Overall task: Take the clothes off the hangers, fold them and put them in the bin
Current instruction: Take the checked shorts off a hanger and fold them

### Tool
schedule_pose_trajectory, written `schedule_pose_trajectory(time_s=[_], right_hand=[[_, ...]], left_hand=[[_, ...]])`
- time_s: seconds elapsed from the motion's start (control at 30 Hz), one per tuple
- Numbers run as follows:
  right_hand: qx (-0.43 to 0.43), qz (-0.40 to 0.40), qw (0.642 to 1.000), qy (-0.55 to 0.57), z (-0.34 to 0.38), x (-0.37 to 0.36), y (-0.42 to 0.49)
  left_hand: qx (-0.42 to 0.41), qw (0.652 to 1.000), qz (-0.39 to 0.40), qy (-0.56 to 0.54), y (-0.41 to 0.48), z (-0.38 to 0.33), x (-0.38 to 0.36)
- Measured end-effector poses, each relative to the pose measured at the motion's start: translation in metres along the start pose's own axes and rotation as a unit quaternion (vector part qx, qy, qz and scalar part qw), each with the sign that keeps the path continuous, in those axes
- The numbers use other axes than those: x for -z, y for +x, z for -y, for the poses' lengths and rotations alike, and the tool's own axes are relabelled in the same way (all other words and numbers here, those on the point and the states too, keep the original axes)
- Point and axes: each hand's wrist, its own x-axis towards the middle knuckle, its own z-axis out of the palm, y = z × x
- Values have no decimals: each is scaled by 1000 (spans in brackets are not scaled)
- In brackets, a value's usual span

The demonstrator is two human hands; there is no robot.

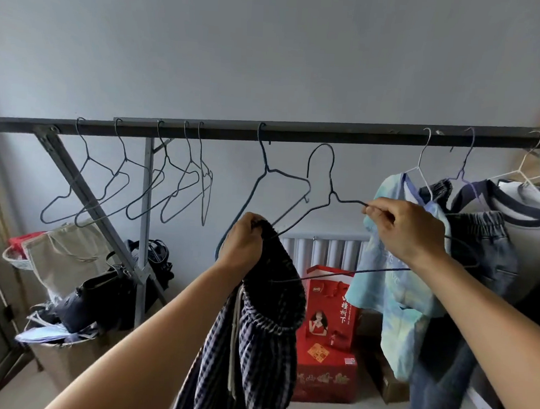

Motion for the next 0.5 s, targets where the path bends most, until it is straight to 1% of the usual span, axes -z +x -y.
schedule_pose_trajectory(time_s=[0.1, 0.17, 0.27, 0.37, 0.43, 0.5], right_hand=[[-3, -24, 999, -38, 1, 0, 9], [4, -32, 998, -50, 1, -1, 12], [19, -19, 997, -68, -2, -1, 17], [28, -15, 995, -92, -3, 1, 21], [41, -21, 994, -97, 0, 0, 20], [62, -10, 993, -100, 5, -5, 18]], left_hand=[[-18, 993, -26, 118, 1, -7, -4], [-23, 986, -32, 160, 3, -9, -6], [-19, 979, -37, 198, 6, -7, -6], [-24, 981, -30, 192, 7, -6, -6], [-28, 988, -25, 151, 7, -7, -6], [-30, 995, -18, 89, 6, -7, -9]])
